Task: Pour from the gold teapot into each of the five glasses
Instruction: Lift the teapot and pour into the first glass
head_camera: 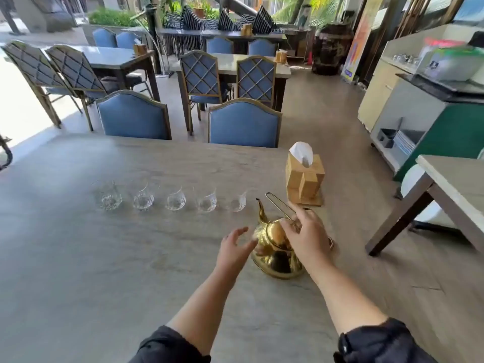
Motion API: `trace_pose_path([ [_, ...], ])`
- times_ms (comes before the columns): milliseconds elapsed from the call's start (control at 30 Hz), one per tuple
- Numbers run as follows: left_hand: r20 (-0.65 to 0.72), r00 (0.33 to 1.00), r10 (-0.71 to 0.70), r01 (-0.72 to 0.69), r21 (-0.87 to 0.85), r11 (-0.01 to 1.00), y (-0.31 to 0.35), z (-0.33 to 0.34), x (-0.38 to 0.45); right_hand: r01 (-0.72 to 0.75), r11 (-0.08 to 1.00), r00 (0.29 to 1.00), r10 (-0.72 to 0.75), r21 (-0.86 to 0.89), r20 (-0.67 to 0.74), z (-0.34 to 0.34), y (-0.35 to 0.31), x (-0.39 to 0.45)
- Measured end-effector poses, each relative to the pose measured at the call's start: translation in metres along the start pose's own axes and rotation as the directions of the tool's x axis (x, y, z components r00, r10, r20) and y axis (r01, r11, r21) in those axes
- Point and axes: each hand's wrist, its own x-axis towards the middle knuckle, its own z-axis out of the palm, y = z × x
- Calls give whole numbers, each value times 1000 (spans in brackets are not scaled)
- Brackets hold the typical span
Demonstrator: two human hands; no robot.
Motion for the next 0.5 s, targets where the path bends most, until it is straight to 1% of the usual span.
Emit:
trace_pose_path([
  [67,-1,999,-38,38,-9,999,-2,8,3,11,998,999,-8,60,-46,1,4,-1],
  [200,77,992,-99,104,-65,992,-10,18,1,49,985,999,-45,163,-28,3,11,-6],
  [300,122,986,-113,132,-163,978,-12,24,0,10,972,1000,-5,236,-20,5,14,-2],
  [400,115,990,-81,102,-185,977,-11,27,1,-26,948,1000,30,318,-6,7,6,2],
  [500,65,995,-76,91,-258,962,-6,24,4,-41,931,999,44,362,0,5,-4,15],
])
